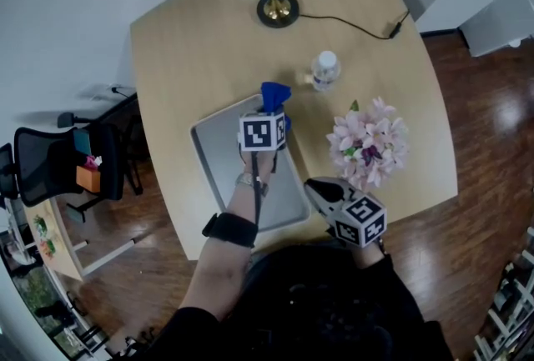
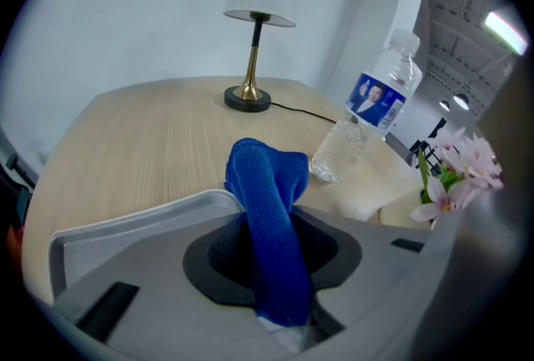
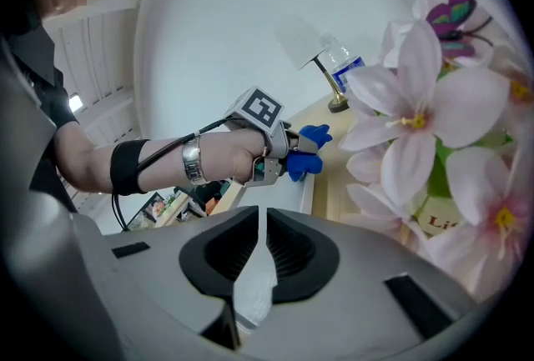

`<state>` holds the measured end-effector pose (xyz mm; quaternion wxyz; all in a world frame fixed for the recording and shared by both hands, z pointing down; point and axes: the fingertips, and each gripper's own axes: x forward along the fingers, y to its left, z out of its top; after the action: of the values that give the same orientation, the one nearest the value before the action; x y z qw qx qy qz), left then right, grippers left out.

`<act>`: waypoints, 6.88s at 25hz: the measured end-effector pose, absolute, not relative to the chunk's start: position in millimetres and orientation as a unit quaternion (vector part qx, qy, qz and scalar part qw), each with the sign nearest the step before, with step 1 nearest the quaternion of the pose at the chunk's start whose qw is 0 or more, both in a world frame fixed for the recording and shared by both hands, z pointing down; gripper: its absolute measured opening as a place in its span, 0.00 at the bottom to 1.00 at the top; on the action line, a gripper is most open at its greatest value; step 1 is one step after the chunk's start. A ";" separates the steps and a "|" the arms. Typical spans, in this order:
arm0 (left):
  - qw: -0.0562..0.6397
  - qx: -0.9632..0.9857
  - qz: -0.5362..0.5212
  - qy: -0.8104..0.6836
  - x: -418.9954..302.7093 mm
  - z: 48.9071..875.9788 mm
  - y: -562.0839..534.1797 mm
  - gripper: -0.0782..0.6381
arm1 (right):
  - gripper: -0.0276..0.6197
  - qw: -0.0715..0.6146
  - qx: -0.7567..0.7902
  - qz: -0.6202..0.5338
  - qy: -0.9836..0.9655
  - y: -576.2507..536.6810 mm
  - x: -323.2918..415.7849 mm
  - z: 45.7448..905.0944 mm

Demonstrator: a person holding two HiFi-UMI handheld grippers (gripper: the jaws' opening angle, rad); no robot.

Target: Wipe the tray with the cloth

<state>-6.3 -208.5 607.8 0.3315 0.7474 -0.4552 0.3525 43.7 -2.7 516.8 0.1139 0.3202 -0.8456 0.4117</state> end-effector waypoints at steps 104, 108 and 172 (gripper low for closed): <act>0.350 0.746 0.376 -0.424 -185.8 606.2 137.5 0.27 | 0.10 0.141 0.310 0.342 -0.876 100.0 -27.9 488.6; 0.375 0.744 0.326 -0.446 -192.1 587.8 132.2 0.26 | 0.10 0.134 0.319 0.342 -0.874 91.2 -30.3 488.3; 0.412 0.704 0.246 -0.523 -51.8 619.5 -182.2 0.27 | 0.07 0.308 0.303 0.310 -0.847 -14.0 22.6 557.8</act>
<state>-51.8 -182.2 619.5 0.4123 0.7041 -0.5233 0.2457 22.6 -14.0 557.8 0.3081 0.3031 -0.8468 0.3102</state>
